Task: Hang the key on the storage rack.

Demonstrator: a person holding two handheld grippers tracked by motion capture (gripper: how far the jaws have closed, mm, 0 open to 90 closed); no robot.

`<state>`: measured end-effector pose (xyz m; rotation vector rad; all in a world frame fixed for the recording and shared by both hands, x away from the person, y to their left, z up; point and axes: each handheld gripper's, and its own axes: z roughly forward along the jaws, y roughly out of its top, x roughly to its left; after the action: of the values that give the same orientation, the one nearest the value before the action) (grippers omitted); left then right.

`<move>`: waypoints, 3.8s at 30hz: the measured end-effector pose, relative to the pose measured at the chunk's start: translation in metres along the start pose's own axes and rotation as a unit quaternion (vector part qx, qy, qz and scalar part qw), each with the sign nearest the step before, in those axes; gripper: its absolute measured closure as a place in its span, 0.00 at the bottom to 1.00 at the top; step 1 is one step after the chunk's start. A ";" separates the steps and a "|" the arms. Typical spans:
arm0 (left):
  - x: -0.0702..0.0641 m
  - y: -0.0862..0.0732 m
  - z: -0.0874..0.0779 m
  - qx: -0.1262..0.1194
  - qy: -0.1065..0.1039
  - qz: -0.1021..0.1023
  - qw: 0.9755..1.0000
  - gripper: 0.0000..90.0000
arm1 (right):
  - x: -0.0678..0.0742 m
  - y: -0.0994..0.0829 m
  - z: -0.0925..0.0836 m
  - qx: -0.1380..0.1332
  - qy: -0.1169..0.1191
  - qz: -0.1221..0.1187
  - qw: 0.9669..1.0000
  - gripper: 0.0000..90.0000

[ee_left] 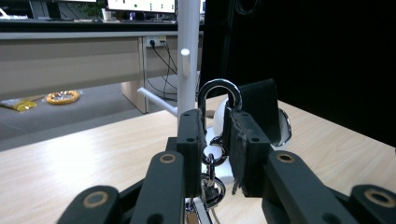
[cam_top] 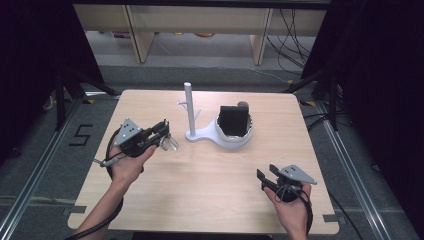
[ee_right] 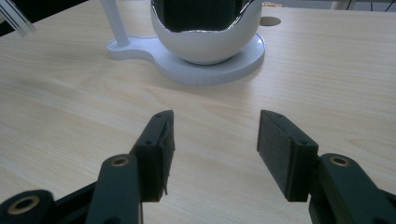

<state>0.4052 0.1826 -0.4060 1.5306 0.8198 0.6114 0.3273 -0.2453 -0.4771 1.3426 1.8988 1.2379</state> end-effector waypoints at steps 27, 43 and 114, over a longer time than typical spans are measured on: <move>0.001 0.021 0.047 -0.001 0.025 0.004 1.000 0.83 | 0.002 0.001 -0.004 0.008 0.002 0.021 1.000 0.53; 0.003 0.021 0.059 0.021 0.042 -0.004 0.999 0.83 | 0.001 0.001 -0.005 0.010 0.002 0.021 1.000 0.53; 0.014 -0.003 0.023 0.080 0.045 0.044 0.995 0.59 | 0.005 -0.004 0.000 0.014 0.009 0.020 1.000 0.52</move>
<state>0.4316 0.1797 -0.4135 1.7010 0.8917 0.6974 0.3234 -0.2415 -0.4802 1.3946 1.9171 1.2499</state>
